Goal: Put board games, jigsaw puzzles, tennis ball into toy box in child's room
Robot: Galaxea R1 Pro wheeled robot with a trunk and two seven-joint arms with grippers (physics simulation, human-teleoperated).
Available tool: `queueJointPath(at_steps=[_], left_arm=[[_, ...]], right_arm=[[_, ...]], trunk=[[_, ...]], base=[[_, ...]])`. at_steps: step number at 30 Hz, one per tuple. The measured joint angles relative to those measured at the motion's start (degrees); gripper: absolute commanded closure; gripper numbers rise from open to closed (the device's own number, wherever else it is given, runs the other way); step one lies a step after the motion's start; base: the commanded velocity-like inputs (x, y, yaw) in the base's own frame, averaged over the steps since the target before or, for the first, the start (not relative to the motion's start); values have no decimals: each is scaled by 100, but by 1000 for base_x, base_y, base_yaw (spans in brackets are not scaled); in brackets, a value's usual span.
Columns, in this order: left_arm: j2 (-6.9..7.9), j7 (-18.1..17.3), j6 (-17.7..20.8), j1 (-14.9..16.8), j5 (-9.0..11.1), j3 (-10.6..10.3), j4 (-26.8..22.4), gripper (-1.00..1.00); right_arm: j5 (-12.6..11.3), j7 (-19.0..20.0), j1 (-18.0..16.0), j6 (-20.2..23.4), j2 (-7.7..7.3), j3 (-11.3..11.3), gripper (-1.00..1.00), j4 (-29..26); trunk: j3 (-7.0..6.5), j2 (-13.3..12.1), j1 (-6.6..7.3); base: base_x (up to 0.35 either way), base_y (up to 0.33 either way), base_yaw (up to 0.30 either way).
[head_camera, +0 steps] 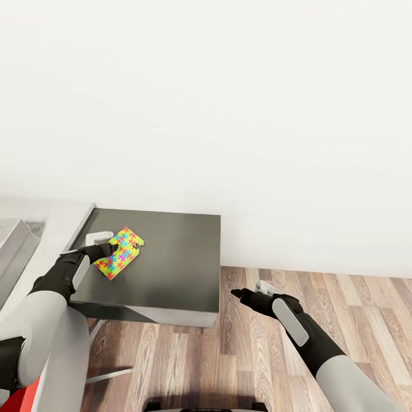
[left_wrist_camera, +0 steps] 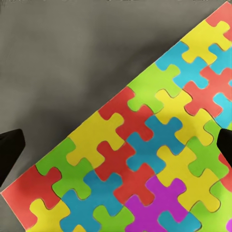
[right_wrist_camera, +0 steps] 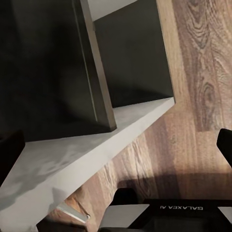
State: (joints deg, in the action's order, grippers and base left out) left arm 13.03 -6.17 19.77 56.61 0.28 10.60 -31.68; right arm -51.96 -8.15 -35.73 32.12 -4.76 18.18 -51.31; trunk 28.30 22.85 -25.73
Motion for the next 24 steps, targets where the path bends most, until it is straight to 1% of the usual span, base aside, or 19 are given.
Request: queueJointPath(at_steps=[2,5,8,24], left_arm=[[-1,12,-4,0,-65,12,-13,-100],[-4,6,-1,0,-54,8,-11,-100],[1,4,-3,0,-43,13,-9,-100],[7,-21,-3,0,-9,16,0,-100]], right_arm=[[-1,-1,0,0,0,-1,-100,0],[0,-1,0,2,0,1,-100,-1],[0,0,0,0,0,5,-100,0],[0,0,0,0,0,6,-100,0]], trunk=[[0,-1,-1],[0,-2,-1],[0,-2,-1],[0,-1,-1]], base=[[0,-145,0],[0,-214,0],[0,-94,0],[0,-7,0]])
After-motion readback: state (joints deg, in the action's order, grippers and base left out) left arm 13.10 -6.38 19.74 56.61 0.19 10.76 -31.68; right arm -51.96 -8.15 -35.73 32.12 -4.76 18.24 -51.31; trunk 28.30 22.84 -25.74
